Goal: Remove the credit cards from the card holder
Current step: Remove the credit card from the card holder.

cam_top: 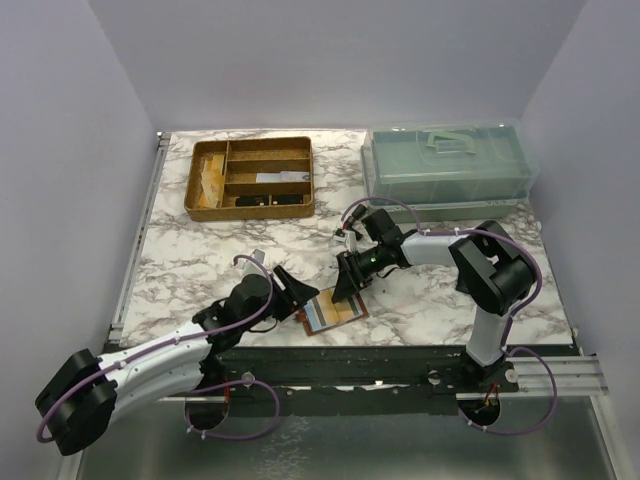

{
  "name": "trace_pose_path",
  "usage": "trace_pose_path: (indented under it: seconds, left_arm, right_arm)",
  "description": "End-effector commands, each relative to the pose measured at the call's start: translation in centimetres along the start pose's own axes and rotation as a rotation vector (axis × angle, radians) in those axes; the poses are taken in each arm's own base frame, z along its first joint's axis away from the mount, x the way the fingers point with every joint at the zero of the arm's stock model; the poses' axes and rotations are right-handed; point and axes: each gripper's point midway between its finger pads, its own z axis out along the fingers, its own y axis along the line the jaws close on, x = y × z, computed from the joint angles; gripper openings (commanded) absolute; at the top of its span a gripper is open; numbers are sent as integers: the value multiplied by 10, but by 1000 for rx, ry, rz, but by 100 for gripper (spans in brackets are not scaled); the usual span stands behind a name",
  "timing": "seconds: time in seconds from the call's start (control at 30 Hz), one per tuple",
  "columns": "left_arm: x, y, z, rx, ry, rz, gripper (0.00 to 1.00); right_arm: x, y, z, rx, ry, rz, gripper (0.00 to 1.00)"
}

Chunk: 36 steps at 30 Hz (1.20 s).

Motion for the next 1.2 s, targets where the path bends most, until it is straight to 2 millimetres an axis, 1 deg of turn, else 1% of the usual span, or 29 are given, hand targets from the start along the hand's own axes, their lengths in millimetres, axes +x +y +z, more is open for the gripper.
trace_pose_path:
  seconds: [0.0,0.5,0.77,1.0,1.07,1.17]
  left_arm:
    - [-4,3,0,-31,-15,0,61]
    - [5,18,15,-67,12,-7,61]
    - [8,22,20,-83,26,-13,61]
    - [9,5,24,-15,41,-14,53]
    - [10,3,25,-9,46,-12,51]
    - [12,6,27,-15,52,-16,51]
  right_arm:
    - [6,-21,5,80,22,22,48]
    - [7,-22,5,81,26,21,48]
    - [8,-22,5,78,31,28,48]
    - [8,-22,6,74,35,30,48]
    - [8,-22,5,73,34,28,48]
    - [8,-21,5,71,35,27,48]
